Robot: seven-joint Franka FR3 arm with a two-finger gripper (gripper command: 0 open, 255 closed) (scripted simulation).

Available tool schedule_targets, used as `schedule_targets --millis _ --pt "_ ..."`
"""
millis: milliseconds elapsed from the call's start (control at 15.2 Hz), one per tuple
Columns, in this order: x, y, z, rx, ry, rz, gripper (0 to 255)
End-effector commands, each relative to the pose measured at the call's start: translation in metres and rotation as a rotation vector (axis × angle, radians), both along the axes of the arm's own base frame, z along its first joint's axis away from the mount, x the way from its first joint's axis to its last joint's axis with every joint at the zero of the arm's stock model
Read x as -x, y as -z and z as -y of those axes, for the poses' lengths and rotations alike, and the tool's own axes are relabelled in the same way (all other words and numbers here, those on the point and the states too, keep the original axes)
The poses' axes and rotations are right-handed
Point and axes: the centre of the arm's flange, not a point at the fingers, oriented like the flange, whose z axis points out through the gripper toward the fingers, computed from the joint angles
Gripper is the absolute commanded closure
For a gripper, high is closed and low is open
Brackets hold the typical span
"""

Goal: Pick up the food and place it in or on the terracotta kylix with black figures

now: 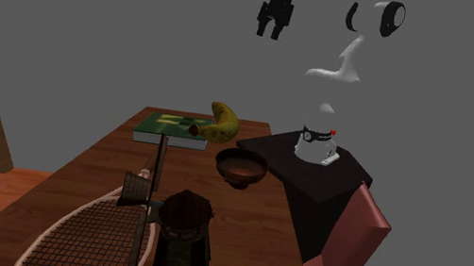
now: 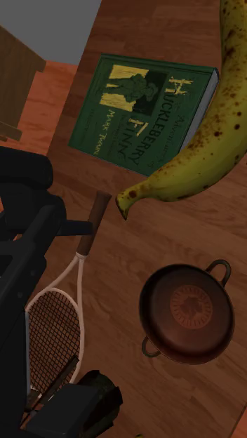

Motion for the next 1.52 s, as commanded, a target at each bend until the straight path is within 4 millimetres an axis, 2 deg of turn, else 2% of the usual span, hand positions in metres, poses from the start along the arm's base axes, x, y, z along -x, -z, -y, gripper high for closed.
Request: schedule_targets --millis 0,1452 --pt "0.000 0.000 0.000 0.000 0.000 0.000 0" --pt "-0.113 0.191 -0.184 -0.056 0.062 -0.063 0"
